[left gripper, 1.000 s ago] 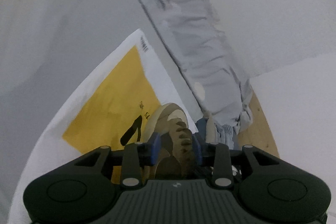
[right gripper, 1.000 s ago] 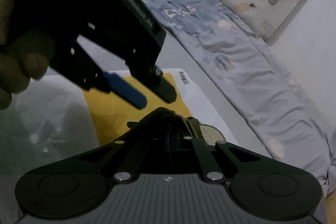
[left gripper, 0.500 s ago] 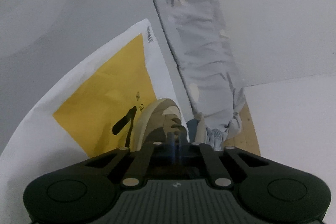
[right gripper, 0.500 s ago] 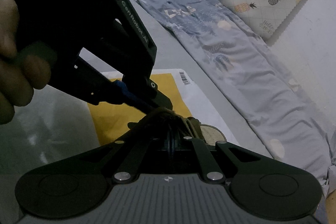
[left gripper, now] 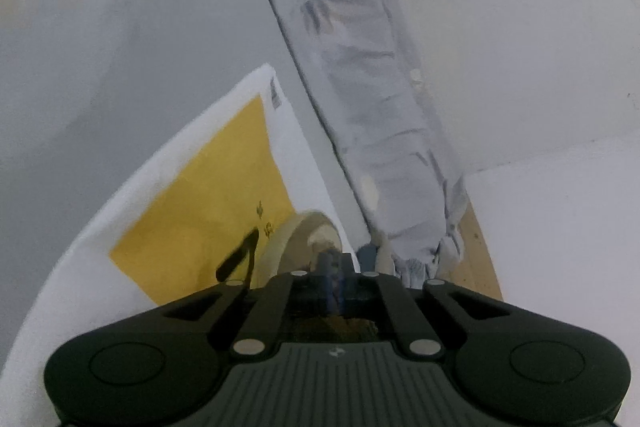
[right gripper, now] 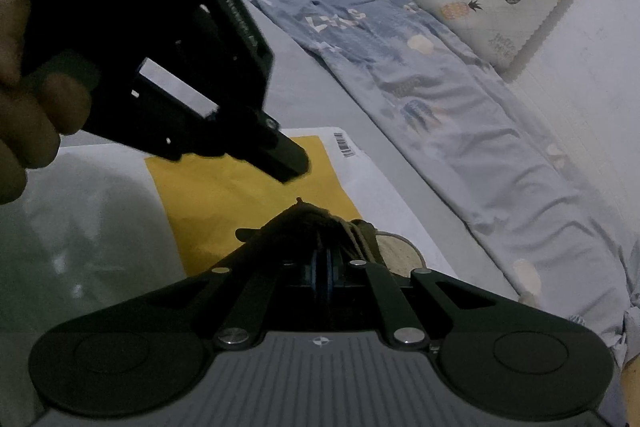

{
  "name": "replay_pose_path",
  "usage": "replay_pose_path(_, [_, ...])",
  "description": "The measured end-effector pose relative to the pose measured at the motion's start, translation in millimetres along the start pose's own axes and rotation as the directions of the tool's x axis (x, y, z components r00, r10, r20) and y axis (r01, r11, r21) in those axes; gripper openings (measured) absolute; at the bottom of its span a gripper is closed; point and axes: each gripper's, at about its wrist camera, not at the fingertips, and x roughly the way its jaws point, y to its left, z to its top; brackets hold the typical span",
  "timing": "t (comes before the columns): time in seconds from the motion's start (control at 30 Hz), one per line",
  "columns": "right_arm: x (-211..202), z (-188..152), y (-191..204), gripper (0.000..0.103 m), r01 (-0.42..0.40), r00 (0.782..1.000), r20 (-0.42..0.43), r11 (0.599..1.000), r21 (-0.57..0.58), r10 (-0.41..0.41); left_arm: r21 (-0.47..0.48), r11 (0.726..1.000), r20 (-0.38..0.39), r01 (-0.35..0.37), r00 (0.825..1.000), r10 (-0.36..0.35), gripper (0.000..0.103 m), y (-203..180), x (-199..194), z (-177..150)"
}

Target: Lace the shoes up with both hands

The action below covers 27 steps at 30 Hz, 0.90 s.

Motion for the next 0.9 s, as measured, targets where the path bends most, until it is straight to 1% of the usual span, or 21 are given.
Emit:
replay_pose_path(0.1, [0, 0, 0, 0.002, 0.000, 1.000, 0.000, 1.000, 0.002, 0.000, -0.011, 1.000, -0.012, 0.008, 1.000, -0.008, 0.006, 0, 2, -2])
replay_pose_path(0.17, [0, 0, -1, 0.002, 0.000, 1.000, 0.000, 1.000, 0.003, 0.000, -0.016, 1.000, -0.017, 0.012, 1.000, -0.013, 0.007, -1, 4, -3])
replay_pose_path(0.27, [0, -1, -1, 0.002, 0.000, 1.000, 0.001, 1.000, 0.003, 0.000, -0.029, 1.000, -0.025, 0.001, 1.000, -0.002, 0.007, 2, 7, -4])
replay_pose_path(0.47, [-3, -3, 0, 0.002, -0.001, 1.000, 0.002, 1.000, 0.006, 0.001, -0.011, 1.000, -0.023, -0.001, 1.000, 0.001, 0.008, 0, 5, -6])
replay_pose_path(0.53, [-4, -3, 0, 0.002, -0.001, 1.000, 0.002, 1.000, 0.007, 0.001, -0.005, 1.000, -0.022, -0.002, 1.000, 0.002, 0.006, -1, 5, -7])
replay_pose_path(0.6, [-4, -3, -2, 0.002, -0.003, 1.000, 0.002, 1.000, 0.006, 0.003, 0.002, 1.000, -0.021, -0.003, 1.000, 0.003, 0.001, -2, 4, -7])
replay_pose_path(0.63, [-2, -6, -6, 0.002, -0.005, 1.000, 0.003, 1.000, 0.001, 0.005, 0.005, 1.000, -0.021, -0.003, 1.000, 0.003, 0.000, -2, 3, -8])
replay_pose_path(0.67, [2, -11, -11, 0.002, -0.006, 1.000, 0.007, 1.000, -0.006, 0.006, 0.008, 1.000, -0.020, -0.003, 1.000, 0.003, 0.000, -2, 3, -8])
replay_pose_path(0.73, [3, -12, -10, 0.002, -0.006, 1.000, 0.009, 1.000, -0.004, 0.006, 0.015, 1.000, -0.019, -0.004, 1.000, 0.004, 0.000, -3, 2, -9])
replay_pose_path(0.9, [0, -10, -4, 0.002, 0.000, 1.000, 0.010, 1.000, 0.000, 0.000, 0.043, 0.999, 0.018, -0.021, 1.000, 0.021, 0.000, -6, -4, -5])
